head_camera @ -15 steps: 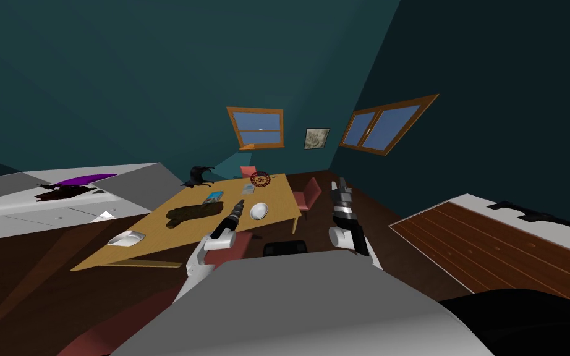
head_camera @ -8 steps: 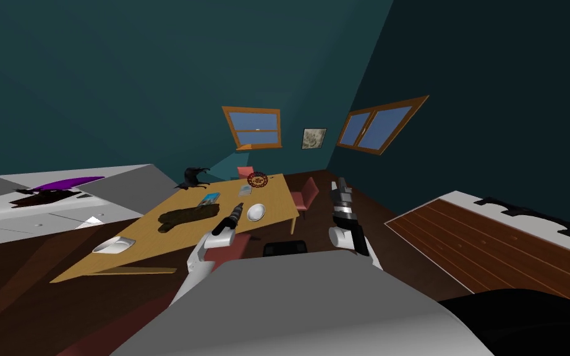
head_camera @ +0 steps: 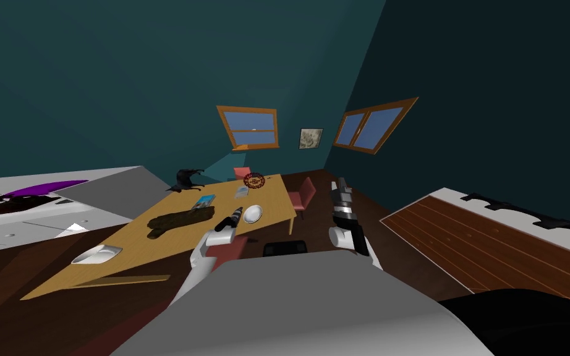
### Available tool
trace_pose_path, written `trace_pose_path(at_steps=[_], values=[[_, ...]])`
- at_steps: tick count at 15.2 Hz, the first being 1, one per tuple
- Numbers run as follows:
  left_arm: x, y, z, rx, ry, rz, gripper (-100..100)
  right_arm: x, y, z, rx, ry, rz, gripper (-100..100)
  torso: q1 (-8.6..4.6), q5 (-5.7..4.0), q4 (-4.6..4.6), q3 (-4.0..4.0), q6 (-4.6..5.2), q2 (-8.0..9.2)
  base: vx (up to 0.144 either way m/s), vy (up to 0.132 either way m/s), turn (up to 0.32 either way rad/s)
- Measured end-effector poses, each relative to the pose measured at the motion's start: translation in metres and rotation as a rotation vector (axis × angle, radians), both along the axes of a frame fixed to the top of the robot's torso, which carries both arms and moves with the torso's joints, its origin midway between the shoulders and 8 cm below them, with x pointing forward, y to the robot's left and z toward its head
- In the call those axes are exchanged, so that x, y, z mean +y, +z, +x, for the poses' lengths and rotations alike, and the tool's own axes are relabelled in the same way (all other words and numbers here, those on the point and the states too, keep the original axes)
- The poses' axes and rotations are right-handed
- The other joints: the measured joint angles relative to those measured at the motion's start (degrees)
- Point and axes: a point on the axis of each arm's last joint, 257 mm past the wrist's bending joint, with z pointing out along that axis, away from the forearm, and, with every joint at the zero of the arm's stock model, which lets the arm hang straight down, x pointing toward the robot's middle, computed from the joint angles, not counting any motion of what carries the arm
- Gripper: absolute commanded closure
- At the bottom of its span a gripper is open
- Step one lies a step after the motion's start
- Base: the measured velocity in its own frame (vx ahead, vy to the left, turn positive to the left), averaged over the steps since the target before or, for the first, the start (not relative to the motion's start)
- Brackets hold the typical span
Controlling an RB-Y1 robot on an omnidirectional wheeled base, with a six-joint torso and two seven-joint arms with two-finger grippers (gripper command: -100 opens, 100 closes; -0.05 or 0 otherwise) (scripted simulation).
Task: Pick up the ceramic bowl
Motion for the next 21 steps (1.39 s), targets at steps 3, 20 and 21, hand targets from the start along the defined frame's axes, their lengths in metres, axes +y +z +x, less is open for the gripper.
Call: trace_pose_path(at_steps=[3,20,21], values=[[0.004,-0.012,-0.007,0.055,0.018,-0.003,-100,0.000,0.000,0.000,0.000,0.000,0.000,0,0.01,0.00,0.00,0.00,0.00,0.00,0.012,-0.025,-0.053],[0.023,-0.074,-0.062,0.392,0.120,-0.043,-100,0.000,0.000,0.000,0.000,0.000,0.000,0,0.02,0.00,0.00,0.00,-0.01,0.01,0.013,-0.027,-0.054],[0.024,-0.077,-0.066,0.411,0.126,-0.046,-100,0.000,0.000,0.000,0.000,0.000,0.000,0,0.02,0.00,0.00,0.00,-0.01,0.01,0.016,-0.029,-0.065]])
